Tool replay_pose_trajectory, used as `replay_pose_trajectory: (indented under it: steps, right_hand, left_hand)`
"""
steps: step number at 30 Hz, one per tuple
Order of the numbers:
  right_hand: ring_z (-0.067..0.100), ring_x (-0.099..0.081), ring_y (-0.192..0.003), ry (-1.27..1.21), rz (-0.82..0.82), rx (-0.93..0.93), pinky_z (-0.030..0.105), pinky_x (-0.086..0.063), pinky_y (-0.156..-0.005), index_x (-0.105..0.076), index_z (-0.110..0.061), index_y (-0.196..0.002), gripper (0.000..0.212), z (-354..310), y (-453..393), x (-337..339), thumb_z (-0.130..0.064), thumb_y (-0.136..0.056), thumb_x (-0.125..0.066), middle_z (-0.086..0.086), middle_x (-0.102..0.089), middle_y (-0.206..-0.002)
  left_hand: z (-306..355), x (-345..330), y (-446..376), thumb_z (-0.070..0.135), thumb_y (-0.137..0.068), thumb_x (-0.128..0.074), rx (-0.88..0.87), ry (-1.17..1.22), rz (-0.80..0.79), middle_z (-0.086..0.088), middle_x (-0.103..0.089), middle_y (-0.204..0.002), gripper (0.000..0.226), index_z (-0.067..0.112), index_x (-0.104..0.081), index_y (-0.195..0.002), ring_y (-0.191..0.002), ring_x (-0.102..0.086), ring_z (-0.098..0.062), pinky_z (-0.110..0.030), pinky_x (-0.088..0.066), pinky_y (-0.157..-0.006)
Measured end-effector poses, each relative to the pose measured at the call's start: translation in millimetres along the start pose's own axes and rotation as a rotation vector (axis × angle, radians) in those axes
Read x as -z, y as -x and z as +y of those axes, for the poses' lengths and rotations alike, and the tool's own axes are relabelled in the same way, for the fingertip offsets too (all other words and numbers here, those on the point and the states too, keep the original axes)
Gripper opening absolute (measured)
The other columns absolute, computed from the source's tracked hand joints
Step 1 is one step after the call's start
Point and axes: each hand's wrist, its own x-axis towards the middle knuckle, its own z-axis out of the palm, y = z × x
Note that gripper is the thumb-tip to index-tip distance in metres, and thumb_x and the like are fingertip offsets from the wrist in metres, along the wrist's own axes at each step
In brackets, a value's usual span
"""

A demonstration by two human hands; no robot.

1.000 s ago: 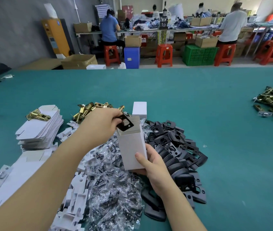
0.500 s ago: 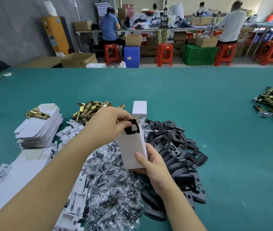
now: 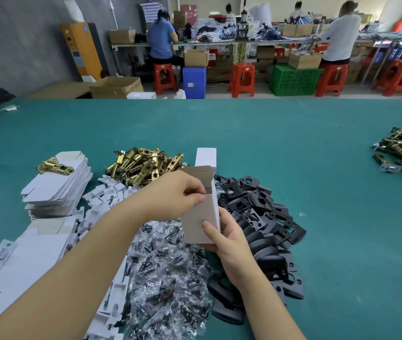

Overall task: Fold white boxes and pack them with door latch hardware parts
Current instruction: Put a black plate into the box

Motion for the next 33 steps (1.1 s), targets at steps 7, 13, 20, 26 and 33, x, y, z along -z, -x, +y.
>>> replay_pose_trajectory:
  steps: [7,13,20,26,33]
  right_hand:
    - [0.038,-0.063,-0.121,-0.038,0.014,-0.01,0.061,-0.052,-0.102,-0.06,-0.024,-0.138,0.049,-0.5,-0.3,2.0,-0.028,-0.09,-0.073,0.018,-0.066,-0.13]
    - [0.032,-0.067,-0.116,-0.118,0.027,-0.014,0.052,-0.058,-0.096,-0.06,-0.023,-0.136,0.05,-4.0,-0.5,2.3,-0.03,-0.088,-0.074,0.013,-0.069,-0.13]
    - [0.029,-0.069,-0.109,-0.293,0.144,-0.038,0.048,-0.062,-0.085,-0.06,-0.017,-0.131,0.049,-6.3,-3.8,4.9,-0.022,-0.084,-0.071,0.013,-0.071,-0.126]
    - [0.023,-0.073,-0.102,-0.337,0.179,-0.028,0.041,-0.063,-0.077,-0.061,-0.018,-0.128,0.048,-6.4,-4.3,6.8,-0.02,-0.081,-0.073,0.007,-0.075,-0.12]
    - [0.023,-0.073,-0.105,-0.286,0.18,-0.028,0.045,-0.063,-0.082,-0.062,-0.019,-0.129,0.047,-1.3,-6.3,7.2,-0.021,-0.083,-0.074,0.007,-0.073,-0.123]
  left_hand:
    - [2.9,-0.7,2.3,0.033,-0.1,-0.061,0.0,0.146,0.012,0.012,-0.071,-0.088,0.012,0.029,-0.073,-0.101,-0.06,-0.065,-0.014,-0.027,-0.051,-0.045]
    - [-6.2,13.3,7.3,0.017,-0.1,-0.062,-0.058,0.42,0.394,0.01,-0.076,-0.08,0.017,0.025,-0.076,-0.093,-0.044,-0.044,0.0,-0.011,-0.034,-0.042]
    - [-47.7,-6.7,14.1,0.025,-0.1,-0.061,0.184,0.138,0.177,0.007,-0.07,-0.075,0.011,0.024,-0.072,-0.096,-0.043,-0.045,0.001,-0.012,-0.04,-0.042]
    - [-76.1,-41.7,19.3,0.028,-0.099,-0.062,0.299,-0.379,-0.011,0.008,-0.062,-0.119,0.02,0.032,-0.067,-0.119,-0.086,-0.065,-0.009,-0.034,-0.061,-0.078]
    - [-91.1,-46.7,20.7,0.037,-0.099,-0.061,0.305,-0.375,-0.046,0.003,-0.057,-0.128,0.036,0.034,-0.056,-0.134,-0.097,-0.059,-0.013,-0.037,-0.057,-0.088]
